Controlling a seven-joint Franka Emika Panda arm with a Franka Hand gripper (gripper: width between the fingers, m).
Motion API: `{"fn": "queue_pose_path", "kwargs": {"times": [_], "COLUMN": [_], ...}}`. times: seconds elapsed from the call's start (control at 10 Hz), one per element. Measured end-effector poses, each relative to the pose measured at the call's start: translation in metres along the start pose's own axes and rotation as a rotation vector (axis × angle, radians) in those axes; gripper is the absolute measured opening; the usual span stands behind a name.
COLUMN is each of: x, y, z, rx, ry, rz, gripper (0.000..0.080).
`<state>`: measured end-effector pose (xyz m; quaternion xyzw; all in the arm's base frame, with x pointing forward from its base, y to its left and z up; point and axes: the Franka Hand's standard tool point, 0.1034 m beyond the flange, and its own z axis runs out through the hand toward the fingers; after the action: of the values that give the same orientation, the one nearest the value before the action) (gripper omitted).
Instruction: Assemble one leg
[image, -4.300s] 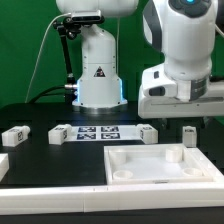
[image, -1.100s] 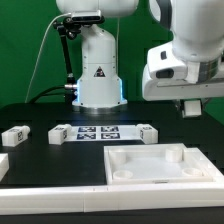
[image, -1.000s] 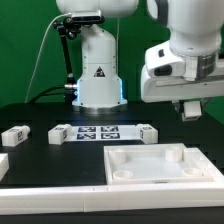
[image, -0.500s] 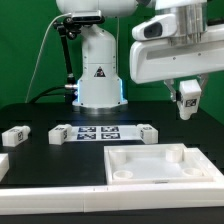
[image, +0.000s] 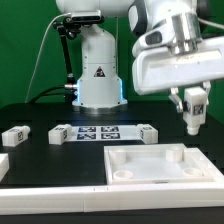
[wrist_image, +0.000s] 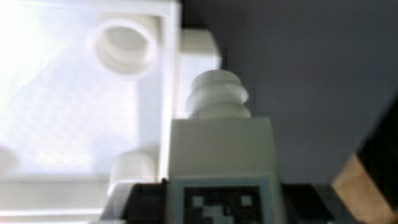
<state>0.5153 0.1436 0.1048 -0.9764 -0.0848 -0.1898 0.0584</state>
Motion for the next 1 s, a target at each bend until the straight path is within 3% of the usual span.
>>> {"fn": "queue_pose_path", "kwargs": {"times": [0.1, 0.4, 0.8, 1.0], "x": [0.021, 0.039, 0.037, 0.049], "y": [0.010, 0.017, 0.017, 0.030], "z": [-0.002, 0.004, 0.005, 0.014], "rx": [-0.010, -0.015, -0.014, -0.020], "ry": [0.026, 0.048, 0.044, 0.048], "rz": [-0.032, -0.112, -0.112, -0.139], "gripper": [0.0285, 0.0285, 0.0285, 0.0285]}}
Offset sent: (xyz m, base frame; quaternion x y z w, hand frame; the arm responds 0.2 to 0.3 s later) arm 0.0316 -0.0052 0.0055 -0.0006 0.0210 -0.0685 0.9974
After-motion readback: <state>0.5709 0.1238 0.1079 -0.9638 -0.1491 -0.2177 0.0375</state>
